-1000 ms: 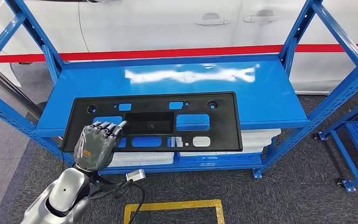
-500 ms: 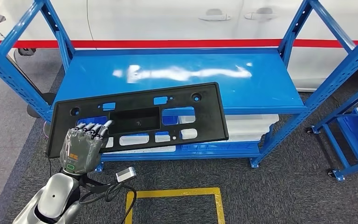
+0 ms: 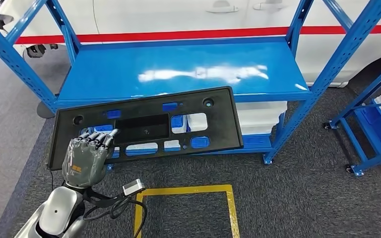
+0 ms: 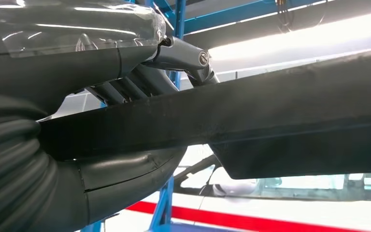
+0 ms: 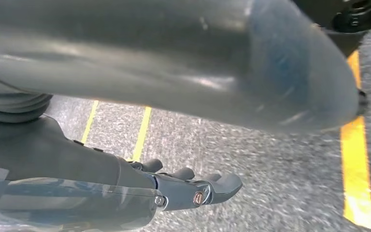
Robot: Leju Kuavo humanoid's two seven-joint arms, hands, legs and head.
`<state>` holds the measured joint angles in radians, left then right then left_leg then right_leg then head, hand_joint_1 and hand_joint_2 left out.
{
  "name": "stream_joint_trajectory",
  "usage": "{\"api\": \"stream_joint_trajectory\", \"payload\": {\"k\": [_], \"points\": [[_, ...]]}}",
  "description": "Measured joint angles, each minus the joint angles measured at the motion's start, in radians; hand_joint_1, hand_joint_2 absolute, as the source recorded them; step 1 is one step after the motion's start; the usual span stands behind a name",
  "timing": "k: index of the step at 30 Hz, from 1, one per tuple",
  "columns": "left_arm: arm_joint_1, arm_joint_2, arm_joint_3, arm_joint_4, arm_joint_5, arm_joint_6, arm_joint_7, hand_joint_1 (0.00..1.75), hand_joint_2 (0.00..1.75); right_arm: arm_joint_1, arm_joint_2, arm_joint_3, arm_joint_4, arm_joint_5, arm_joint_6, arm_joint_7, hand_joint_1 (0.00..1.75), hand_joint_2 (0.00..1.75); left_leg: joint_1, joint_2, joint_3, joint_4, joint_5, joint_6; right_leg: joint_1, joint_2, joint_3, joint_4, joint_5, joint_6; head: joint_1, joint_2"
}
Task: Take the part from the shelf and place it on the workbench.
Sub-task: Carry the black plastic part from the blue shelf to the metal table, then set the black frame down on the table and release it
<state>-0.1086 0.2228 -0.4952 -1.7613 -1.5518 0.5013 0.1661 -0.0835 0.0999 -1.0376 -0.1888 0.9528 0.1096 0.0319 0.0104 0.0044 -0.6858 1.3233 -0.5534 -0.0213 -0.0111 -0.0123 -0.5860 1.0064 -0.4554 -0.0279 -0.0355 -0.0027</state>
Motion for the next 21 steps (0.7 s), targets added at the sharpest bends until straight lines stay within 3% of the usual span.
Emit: {"api": "stream_joint_trajectory", "payload": {"k": [1, 2, 4, 5, 6, 8, 9, 10, 12, 13, 14, 15, 17, 18, 20, 21], "points": [[0.000, 0.000, 0.000, 0.000, 0.000, 0.000, -0.001, 1.75, 1.75, 0.000, 0.000, 0.000, 0.000, 0.000, 0.000, 0.000, 0.00, 0.00, 0.001, 0.000, 0.034, -0.025, 0.034, 0.001, 0.000, 0.000, -0.018, 0.006, 0.010, 0.002, 0.000, 0.000], [-0.001, 0.000, 0.000, -0.001, 0.001, 0.000, -0.002, 1.75, 1.75, -0.001, 0.000, -0.001, 0.000, -0.001, 0.000, 0.000, 0.00, 0.00, 0.001, 0.000, 0.086, -0.085, 0.053, 0.005, 0.000, 0.000, -0.033, 0.012, 0.019, 0.005, 0.000, 0.000], [-0.004, 0.000, 0.000, -0.005, 0.002, 0.000, -0.006, 1.75, 1.75, -0.001, 0.002, -0.002, 0.000, -0.003, 0.000, 0.001, 0.00, 0.00, -0.003, -0.001, 0.200, -0.244, 0.034, 0.014, 0.002, 0.001, -0.053, 0.023, 0.035, 0.014, 0.000, 0.000], [-0.004, 0.000, 0.000, -0.008, 0.002, 0.000, -0.008, 1.75, 1.75, -0.001, 0.003, -0.004, 0.000, -0.004, 0.000, 0.001, 0.00, 0.00, -0.005, -0.001, 0.235, -0.301, 0.015, 0.018, 0.002, 0.001, -0.058, 0.025, 0.044, 0.020, 0.000, 0.000], [-0.005, 0.000, 0.000, -0.010, 0.002, 0.000, -0.008, 1.75, 1.75, 0.000, 0.003, -0.006, 0.000, -0.004, 0.000, 0.001, 0.00, 0.00, -0.008, -0.001, 0.249, -0.332, 0.005, 0.022, 0.002, 0.001, -0.061, 0.023, 0.054, 0.026, 0.000, 0.000], [-0.005, 0.000, 0.000, -0.011, 0.002, -0.001, -0.010, 1.75, 1.75, 0.002, 0.003, -0.009, 0.000, -0.004, 0.000, 0.001, 0.00, 0.00, -0.006, 0.002, 0.235, -0.341, 0.020, 0.033, 0.000, 0.003, -0.069, 0.021, 0.060, 0.039, 0.000, 0.000], [-0.005, 0.000, 0.000, -0.011, 0.003, -0.001, -0.011, 1.75, 1.75, 0.003, 0.003, -0.010, 0.000, -0.005, 0.000, 0.001, 0.00, 0.00, -0.005, 0.004, 0.224, -0.343, 0.033, 0.042, 0.000, 0.005, -0.076, 0.035, 0.035, 0.044, 0.000, 0.000], [-0.006, -0.001, 0.000, -0.011, 0.004, -0.002, -0.012, 1.75, 1.75, 0.003, 0.002, -0.012, 0.000, -0.006, 0.000, 0.001, 0.00, 0.00, -0.002, 0.007, 0.210, -0.345, 0.047, 0.050, -0.001, 0.007, -0.088, 0.067, -0.009, 0.049, 0.000, 0.000], [-0.005, -0.001, 0.000, -0.011, 0.007, -0.003, -0.014, 1.75, 1.75, 0.003, 0.002, -0.014, 0.000, -0.007, 0.002, 0.001, 0.00, 0.00, -0.004, 0.008, 0.179, -0.342, 0.073, 0.061, -0.003, 0.009, -0.116, 0.180, -0.114, 0.056, 0.000, 0.000], [-0.005, -0.002, -0.001, -0.011, 0.010, -0.005, -0.015, 1.75, 1.75, 0.003, 0.002, -0.015, 0.000, -0.008, 0.003, 0.001, 0.00, 0.00, -0.005, 0.008, 0.161, -0.338, 0.086, 0.062, -0.004, 0.009, -0.126, 0.241, -0.140, 0.059, 0.000, 0.000], [-0.004, -0.002, -0.001, -0.011, 0.012, -0.006, -0.016, 1.75, 1.75, 0.003, 0.002, -0.016, 0.000, -0.009, 0.005, 0.001, 0.00, 0.00, -0.005, 0.008, 0.142, -0.333, 0.097, 0.061, -0.004, 0.009, -0.128, 0.285, -0.139, 0.061, 0.000, 0.000], [-0.003, -0.002, -0.001, -0.011, 0.013, -0.007, -0.017, 1.75, 1.75, 0.003, 0.002, -0.017, 0.000, -0.010, 0.007, 0.001, 0.00, 0.00, -0.006, 0.008, 0.121, -0.327, 0.108, 0.059, -0.004, 0.009, -0.116, 0.302, -0.114, 0.062, 0.000, 0.000], [-0.003, -0.002, -0.001, -0.012, 0.014, -0.009, -0.017, 1.75, 1.75, 0.002, 0.001, -0.018, 0.000, -0.011, 0.009, 0.001, 0.00, 0.00, -0.006, 0.008, 0.083, -0.310, 0.124, 0.053, -0.004, 0.009, -0.045, 0.242, -0.054, 0.060, 0.000, 0.000], [-0.003, -0.003, -0.001, -0.012, 0.014, -0.009, -0.017, 1.75, 1.75, 0.001, 0.000, -0.019, -0.001, -0.012, 0.010, 0.001, 0.00, 0.00, -0.007, 0.008, 0.068, -0.301, 0.131, 0.049, -0.003, 0.009, 0.009, 0.174, -0.051, 0.057, 0.000, 0.000], [-0.003, -0.003, -0.001, -0.013, 0.015, -0.010, -0.017, 1.75, 1.75, -0.001, -0.001, -0.020, -0.001, -0.013, 0.011, 0.001, 0.00, 0.00, -0.009, 0.008, 0.050, -0.290, 0.145, 0.040, 0.001, 0.011, 0.094, 0.047, -0.082, 0.045, 0.000, 0.000], [-0.004, -0.003, -0.001, -0.014, 0.016, -0.010, -0.018, 1.75, 1.75, -0.002, -0.002, -0.021, -0.001, -0.014, 0.012, 0.001, 0.00, 0.00, -0.010, 0.008, 0.045, -0.289, 0.155, 0.034, 0.005, 0.012, 0.111, 0.012, -0.095, 0.039, 0.000, 0.000]]}}
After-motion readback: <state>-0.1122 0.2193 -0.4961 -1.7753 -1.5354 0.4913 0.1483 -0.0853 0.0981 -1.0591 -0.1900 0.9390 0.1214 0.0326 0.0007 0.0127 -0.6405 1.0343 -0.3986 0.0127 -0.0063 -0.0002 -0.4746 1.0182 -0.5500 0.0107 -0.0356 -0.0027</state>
